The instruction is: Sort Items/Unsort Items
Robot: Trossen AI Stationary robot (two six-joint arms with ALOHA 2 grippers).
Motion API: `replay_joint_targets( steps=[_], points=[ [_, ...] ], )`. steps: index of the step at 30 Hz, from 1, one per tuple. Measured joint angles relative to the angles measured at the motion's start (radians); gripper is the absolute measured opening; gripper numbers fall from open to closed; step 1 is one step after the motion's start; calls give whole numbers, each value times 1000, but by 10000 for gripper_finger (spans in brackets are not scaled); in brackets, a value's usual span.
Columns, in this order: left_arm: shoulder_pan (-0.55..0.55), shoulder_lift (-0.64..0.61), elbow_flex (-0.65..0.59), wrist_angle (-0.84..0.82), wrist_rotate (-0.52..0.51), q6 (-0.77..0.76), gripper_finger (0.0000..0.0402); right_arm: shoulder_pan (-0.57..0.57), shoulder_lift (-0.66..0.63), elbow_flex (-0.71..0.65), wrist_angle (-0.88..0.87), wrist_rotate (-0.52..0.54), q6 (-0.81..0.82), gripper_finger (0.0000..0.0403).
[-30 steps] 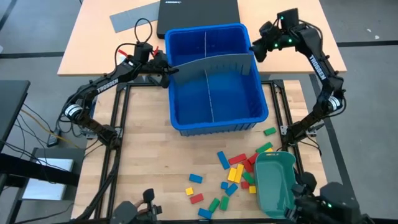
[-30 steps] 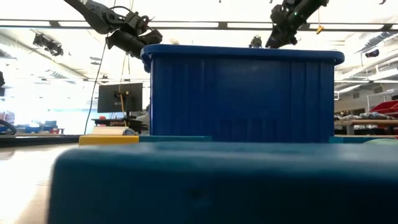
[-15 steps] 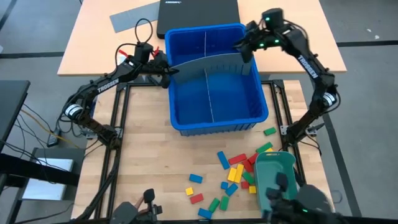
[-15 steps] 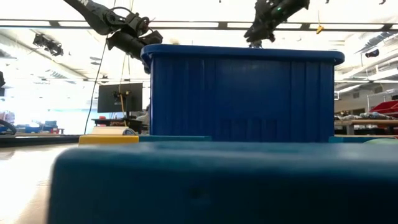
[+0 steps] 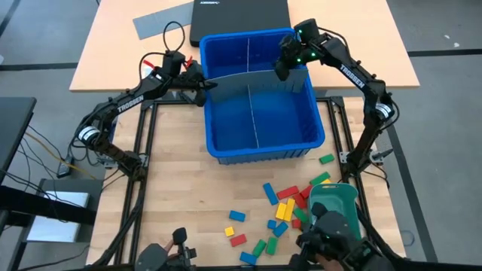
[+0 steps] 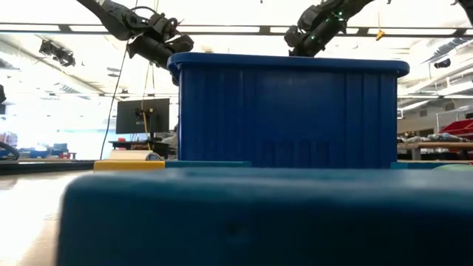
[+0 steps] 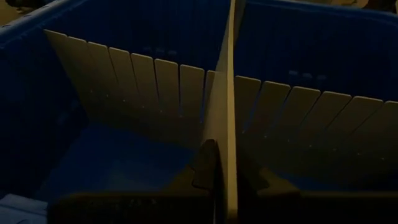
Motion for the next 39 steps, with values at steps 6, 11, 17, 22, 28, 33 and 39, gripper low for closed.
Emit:
replay_joint_targets(
  steps=[6, 11, 17, 22, 28, 33, 39],
  points=[
    [-1, -3, 3, -35, -15, 26, 12, 6, -6, -67, 65, 2, 5, 2],
    [-1, -3, 3, -39, -27, 37, 14, 5, 9, -110, 68, 24, -13, 1],
    [-1, -3, 3, -45, -32, 52, 14, -7, -14, -55, 48, -21, -6, 9],
    [-10, -1, 2, -44, -41, 51, 14, -1, -77, 54, 47, -33, -39, 52],
    [-12, -1, 1, -41, -41, 51, 14, 4, -83, 152, -118, -48, -151, 130],
    [-12, 0, 0, -34, -38, 51, 14, -23, -79, 150, -276, -37, -199, 167],
    [-12, 0, 0, -33, -36, 64, 14, -37, -79, 146, -363, -37, -210, 159]
  ],
)
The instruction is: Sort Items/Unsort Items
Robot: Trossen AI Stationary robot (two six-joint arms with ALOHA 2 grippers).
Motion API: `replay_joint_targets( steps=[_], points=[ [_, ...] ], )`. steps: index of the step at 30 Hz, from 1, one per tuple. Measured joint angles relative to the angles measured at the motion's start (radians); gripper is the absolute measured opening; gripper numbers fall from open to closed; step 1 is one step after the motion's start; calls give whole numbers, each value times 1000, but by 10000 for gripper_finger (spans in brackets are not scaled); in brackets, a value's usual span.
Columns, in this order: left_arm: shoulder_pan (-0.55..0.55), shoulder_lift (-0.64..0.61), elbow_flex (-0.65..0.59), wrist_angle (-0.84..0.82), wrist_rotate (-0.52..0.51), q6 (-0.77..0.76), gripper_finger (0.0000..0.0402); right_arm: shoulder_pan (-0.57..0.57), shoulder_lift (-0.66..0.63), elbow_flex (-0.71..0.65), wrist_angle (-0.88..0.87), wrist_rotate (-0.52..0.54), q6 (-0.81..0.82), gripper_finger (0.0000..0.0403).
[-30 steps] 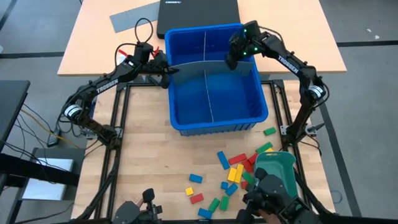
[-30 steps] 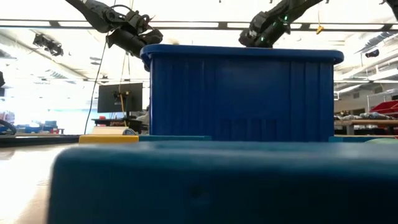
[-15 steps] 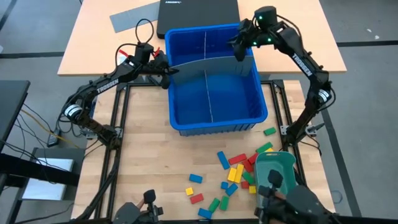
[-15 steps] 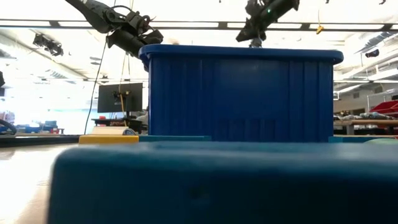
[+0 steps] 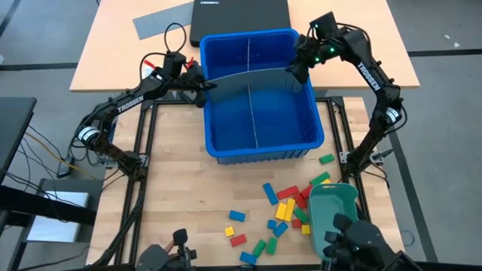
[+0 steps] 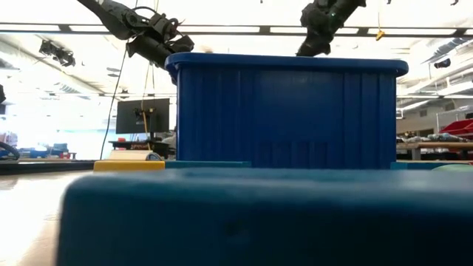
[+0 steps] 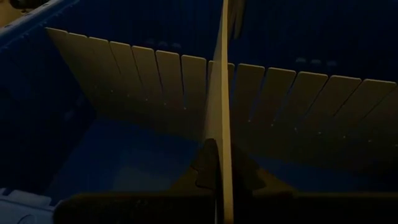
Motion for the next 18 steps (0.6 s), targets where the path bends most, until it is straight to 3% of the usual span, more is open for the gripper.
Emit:
replay_joint_targets(
  steps=[4, 10, 13, 18],
  points=[
    [0, 0, 0, 2, -1, 2, 14, -1, -1, -32, -53, 28, -4, 138],
    [0, 0, 0, 1, -2, 7, 14, 7, 0, -69, -60, 172, -39, 76],
    [0, 0, 0, 1, -3, 7, 14, 18, 0, -69, -55, 182, -90, 21],
    [1, 0, 0, 1, 21, 7, 14, 18, 0, -70, -73, 157, -122, 11]
  ],
)
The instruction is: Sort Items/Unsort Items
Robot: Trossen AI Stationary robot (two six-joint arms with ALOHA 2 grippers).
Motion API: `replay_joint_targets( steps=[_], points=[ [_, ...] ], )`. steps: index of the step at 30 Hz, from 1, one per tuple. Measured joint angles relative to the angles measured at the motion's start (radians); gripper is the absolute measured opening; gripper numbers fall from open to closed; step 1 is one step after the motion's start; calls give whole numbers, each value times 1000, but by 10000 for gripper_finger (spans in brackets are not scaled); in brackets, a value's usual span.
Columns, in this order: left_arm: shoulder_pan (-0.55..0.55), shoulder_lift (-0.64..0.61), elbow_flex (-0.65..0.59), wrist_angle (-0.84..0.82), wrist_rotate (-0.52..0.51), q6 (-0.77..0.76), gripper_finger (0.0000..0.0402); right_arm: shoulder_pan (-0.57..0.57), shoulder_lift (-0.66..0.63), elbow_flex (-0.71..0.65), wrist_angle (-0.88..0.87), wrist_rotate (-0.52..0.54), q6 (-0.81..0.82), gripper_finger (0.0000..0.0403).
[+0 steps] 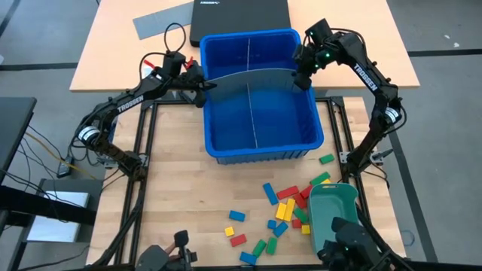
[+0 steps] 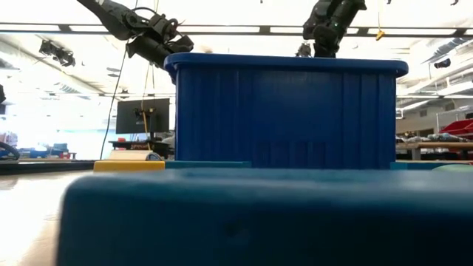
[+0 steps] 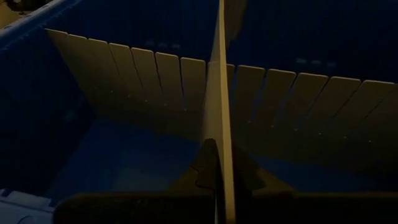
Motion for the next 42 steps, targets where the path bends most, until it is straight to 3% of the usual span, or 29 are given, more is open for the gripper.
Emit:
replay_joint_targets(
  steps=[15, 27, 42],
  points=[
    [-1, 1, 46, -77, 14, 61, 12, -21, -5, -224, 33, -71, -17, 2],
    [-2, -8, -45, -102, -23, 64, 11, -22, -2, -198, 82, -91, -13, 1],
    [-14, 3, -69, -61, -69, 60, 11, -24, -5, -312, 135, -103, -11, 1]
  ],
)
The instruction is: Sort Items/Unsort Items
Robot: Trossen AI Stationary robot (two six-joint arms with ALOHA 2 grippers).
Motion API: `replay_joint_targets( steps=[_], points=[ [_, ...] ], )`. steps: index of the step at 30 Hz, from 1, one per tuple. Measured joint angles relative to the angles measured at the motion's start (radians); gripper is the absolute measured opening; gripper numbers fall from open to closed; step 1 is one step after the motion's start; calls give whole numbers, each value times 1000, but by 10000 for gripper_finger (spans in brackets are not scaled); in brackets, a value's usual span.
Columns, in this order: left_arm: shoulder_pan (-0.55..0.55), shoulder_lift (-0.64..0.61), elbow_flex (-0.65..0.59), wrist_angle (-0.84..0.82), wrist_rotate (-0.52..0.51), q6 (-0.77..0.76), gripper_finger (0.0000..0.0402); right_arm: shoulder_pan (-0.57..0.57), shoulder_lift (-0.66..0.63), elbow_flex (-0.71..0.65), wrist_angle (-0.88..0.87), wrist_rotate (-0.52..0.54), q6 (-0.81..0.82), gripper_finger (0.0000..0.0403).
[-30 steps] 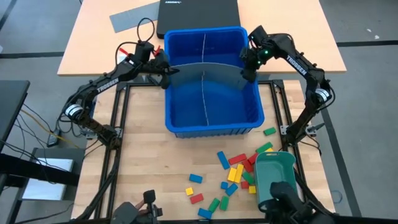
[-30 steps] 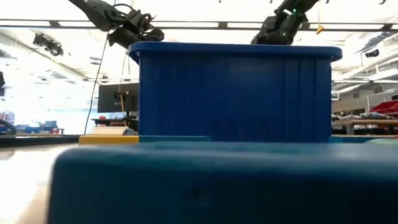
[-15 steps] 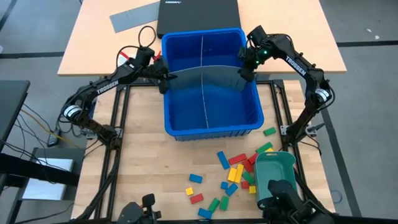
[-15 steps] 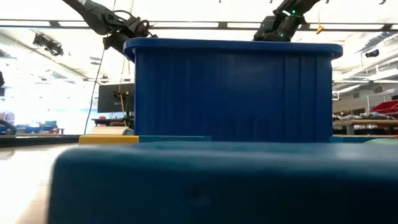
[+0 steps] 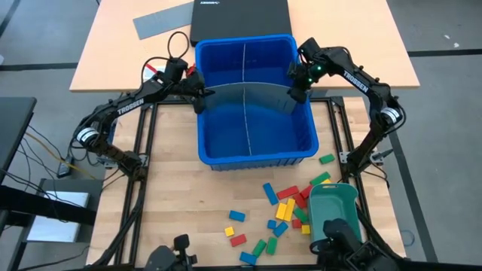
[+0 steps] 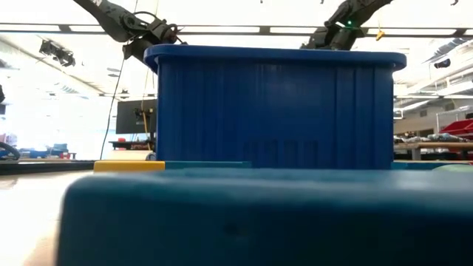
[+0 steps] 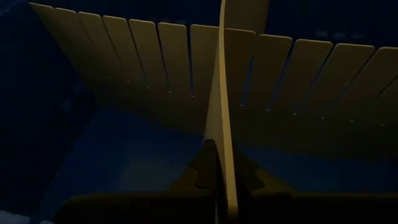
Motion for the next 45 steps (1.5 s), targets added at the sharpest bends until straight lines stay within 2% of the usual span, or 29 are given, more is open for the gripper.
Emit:
replay_joint_targets(
  steps=[3, 6, 13, 18, 23, 27, 34, 36, 40, 45],
  points=[
    [-12, 0, 10, -4, -8, -36, 11, 1, 4, 39, -28, 13, 28, 9],
    [-13, 3, 60, -51, -4, -93, 19, 4, 5, 86, -51, 41, 40, 34],
    [-14, 6, 180, -148, -8, -143, 62, -9, 6, 126, -55, 85, 64, 110],
    [-14, 6, 252, -242, -13, -142, 89, -19, 6, 127, -65, 83, 65, 130],
    [-14, 4, 327, -237, 28, -129, 95, -19, 5, 127, -81, 81, 63, 117],
    [-22, 18, 325, -290, 17, -71, 91, -19, 5, 127, -85, 73, 61, 96],
    [-41, 54, 324, -390, -7, -69, 99, -19, 4, 127, -88, 66, 61, 59],
    [-50, 61, 324, -395, -47, -53, 101, -19, 4, 127, -89, 65, 61, 52],
    [-67, 77, 325, -447, -198, 65, 94, -18, 3, 128, -89, 65, 53, 39],
    [-101, 93, 327, -459, -306, 177, 54, -18, 3, 129, -89, 63, 13, 11]
  ],
)
